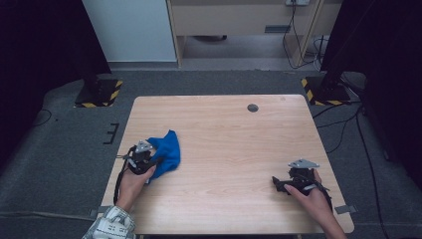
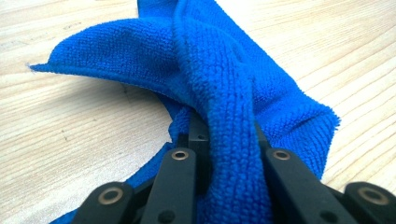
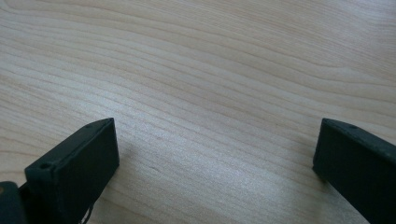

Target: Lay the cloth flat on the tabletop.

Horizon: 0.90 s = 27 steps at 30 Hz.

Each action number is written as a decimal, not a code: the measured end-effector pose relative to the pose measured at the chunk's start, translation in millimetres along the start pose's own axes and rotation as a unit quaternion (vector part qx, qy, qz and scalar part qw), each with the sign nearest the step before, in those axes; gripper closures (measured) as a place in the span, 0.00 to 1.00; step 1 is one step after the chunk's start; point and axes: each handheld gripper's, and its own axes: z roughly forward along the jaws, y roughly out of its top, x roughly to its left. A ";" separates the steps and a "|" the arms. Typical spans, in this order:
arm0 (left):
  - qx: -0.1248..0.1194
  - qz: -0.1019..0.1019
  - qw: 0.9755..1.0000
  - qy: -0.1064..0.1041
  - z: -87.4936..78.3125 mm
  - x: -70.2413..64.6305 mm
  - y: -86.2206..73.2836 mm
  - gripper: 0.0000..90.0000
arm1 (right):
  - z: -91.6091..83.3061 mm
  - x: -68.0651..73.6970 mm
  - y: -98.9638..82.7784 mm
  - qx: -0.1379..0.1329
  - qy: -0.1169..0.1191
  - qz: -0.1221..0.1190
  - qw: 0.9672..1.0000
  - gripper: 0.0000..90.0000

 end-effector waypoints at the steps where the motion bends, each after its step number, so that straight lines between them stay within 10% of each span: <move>1: 0.000 0.000 1.000 0.000 -0.5 -0.2 0.3 0.89 | 0.0 0.0 0.0 0.000 0.000 0.000 1.000 0.01; 11: -0.040 0.006 0.999 -0.026 -11.1 -18.3 14.0 0.89 | 0.6 -1.4 1.0 0.000 0.009 -0.010 1.000 0.02; 18: -0.049 0.054 0.995 -0.074 1.2 -67.4 35.8 0.89 | -0.3 -0.1 12.9 -0.015 0.034 -0.054 0.998 0.17; 27: -0.033 0.121 0.983 -0.137 39.8 -136.5 59.7 0.89 | -9.7 18.9 34.5 -0.067 0.032 -0.104 0.992 0.40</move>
